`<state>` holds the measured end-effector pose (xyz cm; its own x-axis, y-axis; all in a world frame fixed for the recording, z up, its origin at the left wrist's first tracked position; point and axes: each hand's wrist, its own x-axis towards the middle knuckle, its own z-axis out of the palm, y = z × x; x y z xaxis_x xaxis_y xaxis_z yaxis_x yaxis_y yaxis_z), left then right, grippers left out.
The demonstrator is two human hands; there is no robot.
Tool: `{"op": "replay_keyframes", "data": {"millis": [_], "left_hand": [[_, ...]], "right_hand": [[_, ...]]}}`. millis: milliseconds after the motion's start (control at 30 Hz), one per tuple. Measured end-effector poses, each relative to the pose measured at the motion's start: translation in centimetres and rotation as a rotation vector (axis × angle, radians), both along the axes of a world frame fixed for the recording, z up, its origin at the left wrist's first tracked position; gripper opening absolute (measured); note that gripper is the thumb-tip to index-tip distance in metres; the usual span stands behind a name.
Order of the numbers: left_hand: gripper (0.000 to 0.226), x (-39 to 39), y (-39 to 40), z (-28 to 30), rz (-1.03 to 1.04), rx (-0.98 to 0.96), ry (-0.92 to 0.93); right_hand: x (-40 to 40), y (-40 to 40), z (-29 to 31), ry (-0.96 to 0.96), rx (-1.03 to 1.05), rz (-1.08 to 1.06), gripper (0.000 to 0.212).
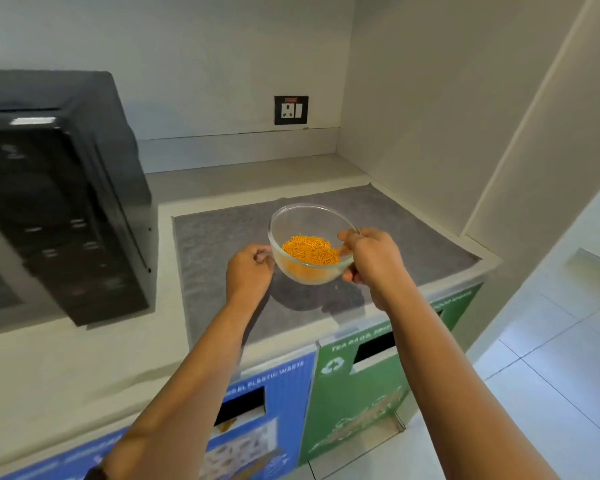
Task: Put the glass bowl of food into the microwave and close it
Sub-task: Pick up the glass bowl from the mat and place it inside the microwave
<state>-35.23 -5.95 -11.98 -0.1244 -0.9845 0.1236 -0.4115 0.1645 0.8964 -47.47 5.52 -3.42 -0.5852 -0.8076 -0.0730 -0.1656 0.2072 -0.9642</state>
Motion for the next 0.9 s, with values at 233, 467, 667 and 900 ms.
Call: {"op": "replay_keyframes", "data": {"millis": [233,467,667,900], "left_hand": [[0.018,6.4,8.1,1.0,0.040,0.121,0.149],[0.024,12.6,13.6,3.6,0.118,0.325,0.425],[0.027,17.7,15.3,4.9,0.213,0.308,0.506],[0.027,24.8,15.0,5.4,0.353,0.259,0.491]], "right_hand": [[5.5,7.5,0.6,0.033,0.056,0.098,0.029],[11.1,10.9,1.4,0.042,0.057,0.231,0.034],[15.7,10.8,2.2,0.022,0.047,0.338,0.033],[21.7,8.3,2.3,-0.016,0.067,0.477,0.029]]}}
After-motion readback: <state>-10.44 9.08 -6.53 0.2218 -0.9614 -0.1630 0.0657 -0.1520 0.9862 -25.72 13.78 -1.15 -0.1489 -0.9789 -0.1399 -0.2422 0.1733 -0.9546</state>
